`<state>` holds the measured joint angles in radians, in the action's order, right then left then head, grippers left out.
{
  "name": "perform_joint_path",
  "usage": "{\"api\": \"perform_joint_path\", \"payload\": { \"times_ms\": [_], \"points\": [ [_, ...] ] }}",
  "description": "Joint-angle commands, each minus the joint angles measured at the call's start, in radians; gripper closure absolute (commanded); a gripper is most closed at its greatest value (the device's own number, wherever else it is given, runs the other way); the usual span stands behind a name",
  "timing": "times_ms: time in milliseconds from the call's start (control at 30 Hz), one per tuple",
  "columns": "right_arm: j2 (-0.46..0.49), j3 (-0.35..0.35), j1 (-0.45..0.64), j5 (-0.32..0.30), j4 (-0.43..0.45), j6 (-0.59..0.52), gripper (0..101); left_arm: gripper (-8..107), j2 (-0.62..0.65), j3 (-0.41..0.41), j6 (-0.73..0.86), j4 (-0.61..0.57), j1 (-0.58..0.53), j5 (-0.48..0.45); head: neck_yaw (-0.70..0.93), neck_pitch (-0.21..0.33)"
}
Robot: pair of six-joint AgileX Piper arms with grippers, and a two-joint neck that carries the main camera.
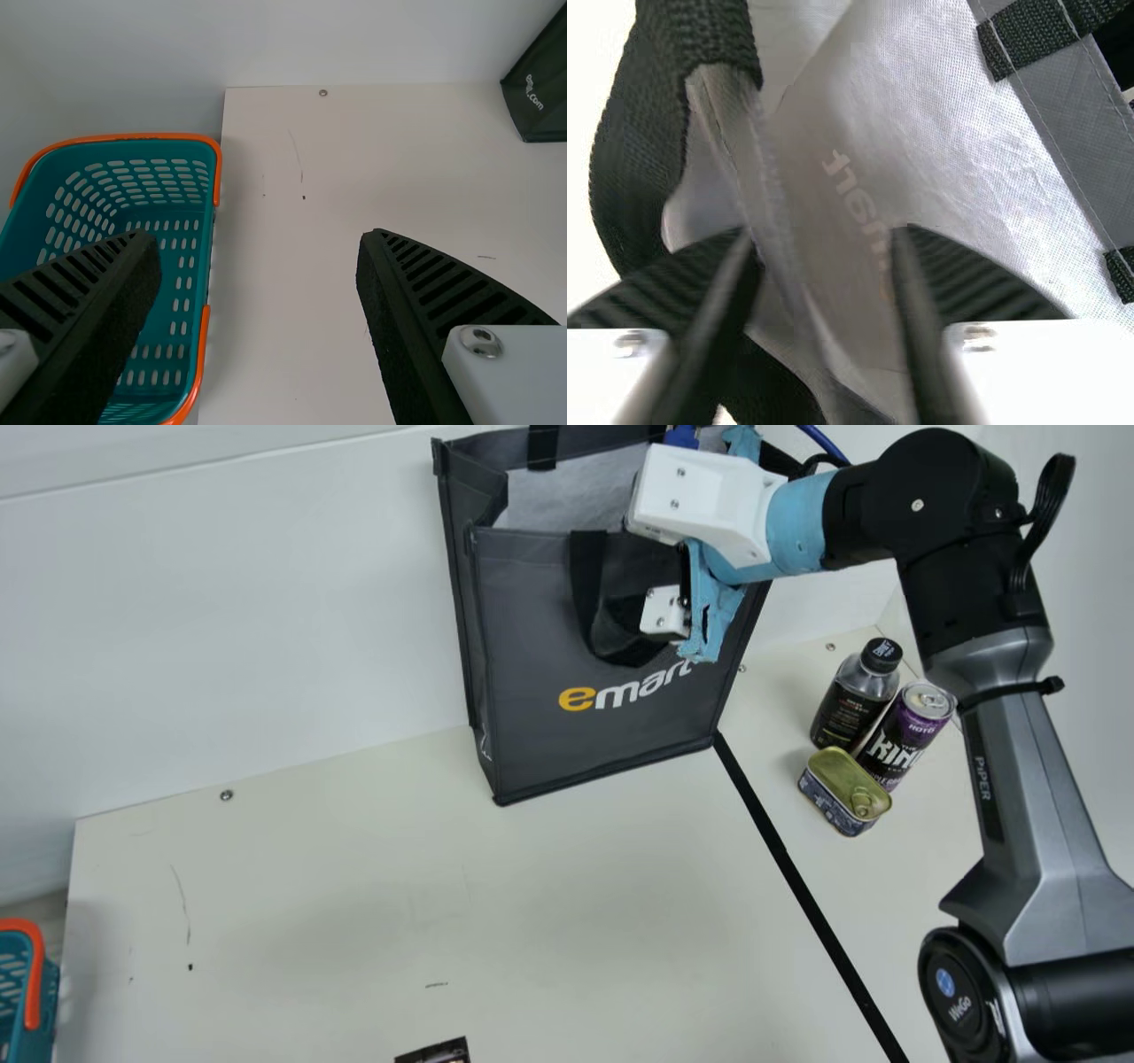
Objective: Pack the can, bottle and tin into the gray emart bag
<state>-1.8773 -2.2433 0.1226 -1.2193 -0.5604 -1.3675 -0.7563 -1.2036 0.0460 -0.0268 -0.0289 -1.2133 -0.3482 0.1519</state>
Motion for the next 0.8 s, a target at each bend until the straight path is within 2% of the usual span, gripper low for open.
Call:
{"api": "perform_joint_path", "payload": {
  "times_ms": [0,100,767],
  "points": [
    [-0.001,-0.001,0.0,-0.001,0.0,-0.002,84,9,0.0,0.0,0.0,0.0,0.0,0.0,-0.001,0.023],
    [-0.001,-0.002,0.0,-0.001,-0.001,-0.004,101,9,0.0,0.0,0.0,0.0,0.0,0.0,-0.001,0.023],
    [0.064,0.012,-0.01,-0.001,0.02,0.016,101,9,0.0,0.0,0.0,0.0,0.0,0.0,-0.001,0.023]
  ]
}}
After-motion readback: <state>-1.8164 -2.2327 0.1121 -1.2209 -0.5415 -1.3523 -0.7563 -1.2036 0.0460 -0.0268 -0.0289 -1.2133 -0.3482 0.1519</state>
